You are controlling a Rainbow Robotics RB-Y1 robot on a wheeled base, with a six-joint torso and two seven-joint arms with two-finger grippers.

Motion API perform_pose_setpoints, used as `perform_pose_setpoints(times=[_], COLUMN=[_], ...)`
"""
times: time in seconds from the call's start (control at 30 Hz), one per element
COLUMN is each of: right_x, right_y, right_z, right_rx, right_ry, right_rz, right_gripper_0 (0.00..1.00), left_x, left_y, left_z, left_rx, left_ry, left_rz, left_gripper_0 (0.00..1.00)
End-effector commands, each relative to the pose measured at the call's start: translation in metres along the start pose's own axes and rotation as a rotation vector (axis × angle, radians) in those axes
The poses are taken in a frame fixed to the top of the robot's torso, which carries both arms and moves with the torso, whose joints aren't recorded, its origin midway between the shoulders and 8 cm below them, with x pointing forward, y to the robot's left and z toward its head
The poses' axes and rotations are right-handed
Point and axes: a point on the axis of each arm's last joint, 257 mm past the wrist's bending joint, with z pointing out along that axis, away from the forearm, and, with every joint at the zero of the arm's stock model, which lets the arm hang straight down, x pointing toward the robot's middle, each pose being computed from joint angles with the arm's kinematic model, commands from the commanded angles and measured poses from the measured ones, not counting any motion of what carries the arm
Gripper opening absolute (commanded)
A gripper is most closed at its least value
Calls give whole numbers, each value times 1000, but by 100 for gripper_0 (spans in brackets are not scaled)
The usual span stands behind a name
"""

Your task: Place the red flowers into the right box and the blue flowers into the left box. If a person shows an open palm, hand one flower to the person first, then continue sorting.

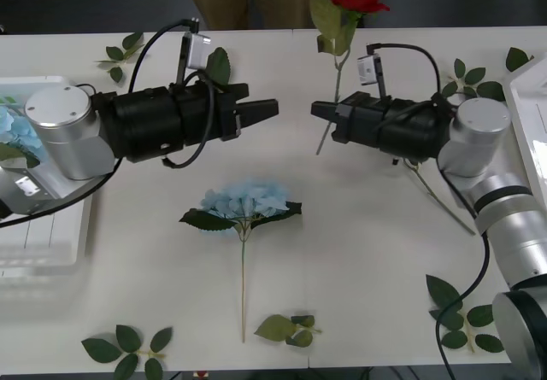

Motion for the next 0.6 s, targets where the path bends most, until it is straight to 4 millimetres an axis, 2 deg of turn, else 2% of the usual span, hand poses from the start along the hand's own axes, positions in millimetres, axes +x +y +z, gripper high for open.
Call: perform_pose_setpoints(times=[0.03,0.07,0.23,0.3,0.33,0.47,0.57,0.6], right_x=[-63,-65,-69,-68,-66,-63,-61,-61], right_y=[-47,-59,-95,-113,-118,-151,-168,-171], right_z=[-63,-86,-166,-213,-229,-314,-372,-383], right_rx=[95,129,264,360,396,604,747,774], right_ry=[39,78,188,259,285,399,472,487], right_rz=[71,109,234,270,278,256,232,225], right_gripper_0=[0,0,0,0,0,0,0,0], left_x=[3,9,30,35,35,39,42,44], left_y=[19,27,51,62,67,78,80,79], left_z=[-42,-57,-102,-125,-135,-183,-209,-212], left_rx=[-21,-38,-121,-176,-203,-328,-428,-444], left_ry=[168,240,475,586,625,820,918,933], left_rz=[-37,-77,-176,-205,-220,-282,-351,-365], left_gripper_0=[100,100,100,100,100,100,100,100])
